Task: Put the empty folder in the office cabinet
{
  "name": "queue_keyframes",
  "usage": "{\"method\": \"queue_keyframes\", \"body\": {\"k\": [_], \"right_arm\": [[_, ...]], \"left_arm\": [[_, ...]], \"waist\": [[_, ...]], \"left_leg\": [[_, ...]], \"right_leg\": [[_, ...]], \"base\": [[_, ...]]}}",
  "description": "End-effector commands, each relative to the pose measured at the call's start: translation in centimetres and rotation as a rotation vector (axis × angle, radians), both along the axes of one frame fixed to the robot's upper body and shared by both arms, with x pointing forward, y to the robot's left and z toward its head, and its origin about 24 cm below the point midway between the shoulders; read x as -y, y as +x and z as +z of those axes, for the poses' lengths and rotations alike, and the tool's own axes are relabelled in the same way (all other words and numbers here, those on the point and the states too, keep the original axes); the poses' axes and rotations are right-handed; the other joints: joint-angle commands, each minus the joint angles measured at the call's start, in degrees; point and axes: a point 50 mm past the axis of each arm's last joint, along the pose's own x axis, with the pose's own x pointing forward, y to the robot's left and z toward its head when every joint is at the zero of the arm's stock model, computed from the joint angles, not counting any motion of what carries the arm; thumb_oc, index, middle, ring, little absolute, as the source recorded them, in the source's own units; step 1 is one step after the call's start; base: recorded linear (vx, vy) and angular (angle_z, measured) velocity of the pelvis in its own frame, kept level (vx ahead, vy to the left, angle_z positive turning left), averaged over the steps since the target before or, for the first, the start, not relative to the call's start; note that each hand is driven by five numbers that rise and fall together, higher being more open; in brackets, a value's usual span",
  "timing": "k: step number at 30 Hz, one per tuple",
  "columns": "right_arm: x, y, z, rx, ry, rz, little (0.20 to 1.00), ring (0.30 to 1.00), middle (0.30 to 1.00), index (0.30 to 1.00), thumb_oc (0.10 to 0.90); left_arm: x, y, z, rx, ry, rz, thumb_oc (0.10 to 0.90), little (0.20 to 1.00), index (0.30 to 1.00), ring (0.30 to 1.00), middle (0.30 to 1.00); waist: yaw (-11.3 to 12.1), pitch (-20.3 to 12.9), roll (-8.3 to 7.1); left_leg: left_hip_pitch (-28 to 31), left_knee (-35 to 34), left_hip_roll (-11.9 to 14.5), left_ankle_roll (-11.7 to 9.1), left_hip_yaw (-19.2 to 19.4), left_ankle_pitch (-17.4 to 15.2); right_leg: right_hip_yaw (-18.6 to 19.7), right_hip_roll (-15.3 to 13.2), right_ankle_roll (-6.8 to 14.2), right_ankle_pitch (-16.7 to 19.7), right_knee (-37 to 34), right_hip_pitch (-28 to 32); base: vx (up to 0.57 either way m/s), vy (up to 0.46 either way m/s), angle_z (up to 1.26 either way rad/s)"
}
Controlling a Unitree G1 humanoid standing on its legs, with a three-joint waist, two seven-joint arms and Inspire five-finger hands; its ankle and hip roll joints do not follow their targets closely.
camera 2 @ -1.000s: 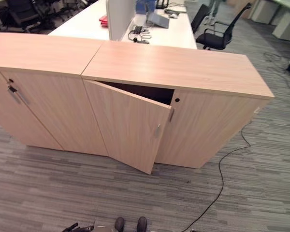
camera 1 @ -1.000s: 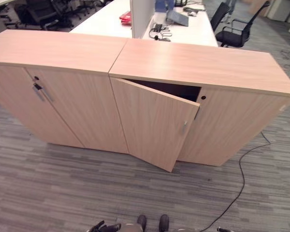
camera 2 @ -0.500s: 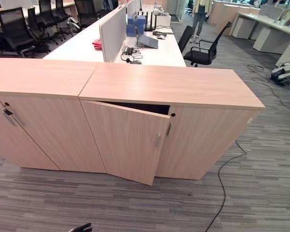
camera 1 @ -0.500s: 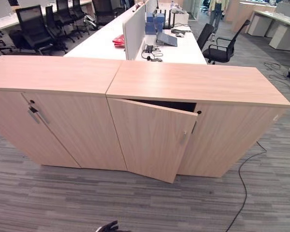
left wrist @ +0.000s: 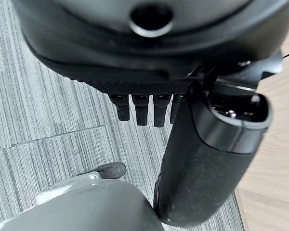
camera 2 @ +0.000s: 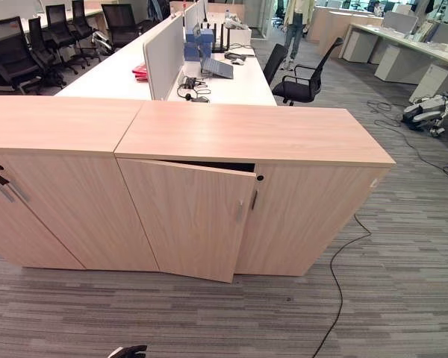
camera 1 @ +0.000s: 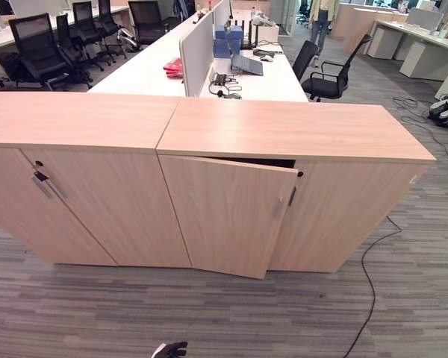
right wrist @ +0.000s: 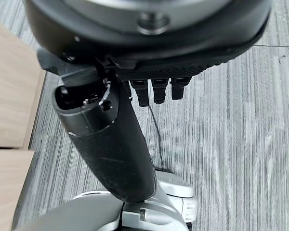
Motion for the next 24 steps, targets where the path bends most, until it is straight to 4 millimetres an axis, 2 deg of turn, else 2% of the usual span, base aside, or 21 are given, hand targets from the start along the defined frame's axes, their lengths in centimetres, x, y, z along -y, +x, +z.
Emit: {"method": "queue_keyframes", "body": {"k": [1,14,24], "right_arm": [[0.6,2.1,0.4,0.034,-0.024,0.111,0.9,0.9,0.9,0.9,0.8],[0.5,2.3,0.4,0.032,-0.032,0.148,0.9,0.9,0.9,0.9,0.8],[0.7,2.2,0.4,0.023,-0.039,0.151,0.9,0.9,0.9,0.9,0.8]], "left_arm": [[0.8,-0.2,-0.3,-0.028,0.017,-0.074,0.8,0.9,0.9,0.9,0.9],[1.2,1.1,0.0,0.003,0.037,-0.146,0.8,0.9,0.9,0.9,0.9],[1.2,0.5,-0.2,-0.029,0.037,-0.132,0.8,0.9,0.9,0.9,0.9]], "waist": [[-0.39,0.82,0.14],[-0.37,0.78,0.5],[-0.4,0.49,0.84]], "left_leg": [[-0.36,-0.27,-0.64,-1.65,-2.91,-4.41],[-0.35,-0.27,-0.67,-1.72,-3.24,-4.34],[-0.26,-0.27,-0.6,-1.75,-2.99,-4.46]], "right_leg": [[0.2,-0.28,4.92,-6.08,0.44,4.24],[-0.1,-0.31,5.04,-6.03,0.44,4.09],[-0.18,-0.35,5.06,-6.05,0.44,4.15]], "base": [[0.0,0.0,0.0],[0.0,0.001,0.0],[0.0,0.0,0.0]]}}
